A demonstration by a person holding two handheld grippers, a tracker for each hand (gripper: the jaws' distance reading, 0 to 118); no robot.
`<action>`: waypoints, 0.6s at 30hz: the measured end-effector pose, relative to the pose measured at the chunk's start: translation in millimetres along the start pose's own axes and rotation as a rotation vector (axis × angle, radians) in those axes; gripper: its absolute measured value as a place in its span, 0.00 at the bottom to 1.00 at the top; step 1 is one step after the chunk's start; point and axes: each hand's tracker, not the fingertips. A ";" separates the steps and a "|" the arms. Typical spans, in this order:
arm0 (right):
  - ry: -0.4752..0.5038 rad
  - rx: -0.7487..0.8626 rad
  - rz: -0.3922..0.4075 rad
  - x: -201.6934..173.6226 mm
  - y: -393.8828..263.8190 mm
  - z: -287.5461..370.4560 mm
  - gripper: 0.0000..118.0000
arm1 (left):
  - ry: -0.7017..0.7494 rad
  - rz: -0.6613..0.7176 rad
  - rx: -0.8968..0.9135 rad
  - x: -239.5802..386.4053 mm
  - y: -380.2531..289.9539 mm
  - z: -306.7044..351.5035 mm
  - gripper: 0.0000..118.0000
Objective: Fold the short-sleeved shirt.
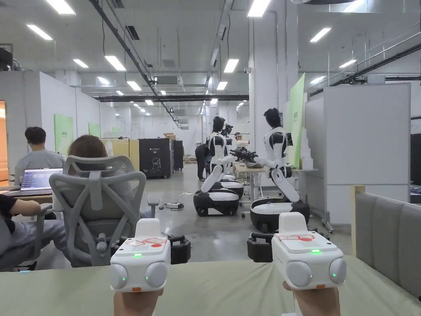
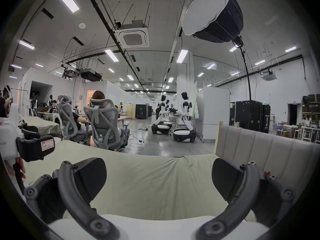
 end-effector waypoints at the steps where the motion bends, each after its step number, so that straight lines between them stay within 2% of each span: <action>1: 0.002 0.000 0.003 -0.3 0.1 -0.1 1.00 | 0.004 0.004 0.000 -0.8 -0.3 0.1 1.00; 10: -0.017 0.034 -0.001 -0.8 -1.2 -1.0 1.00 | 0.014 0.024 0.001 -7.1 -0.4 0.9 1.00; 13: -0.060 0.007 0.004 -4.4 -1.0 0.7 1.00 | 0.020 0.012 -0.002 -6.2 -0.5 1.1 1.00; 18: -0.020 0.003 -0.017 0.3 -2.8 2.7 1.00 | 0.017 0.014 -0.001 -7.0 -1.4 0.7 1.00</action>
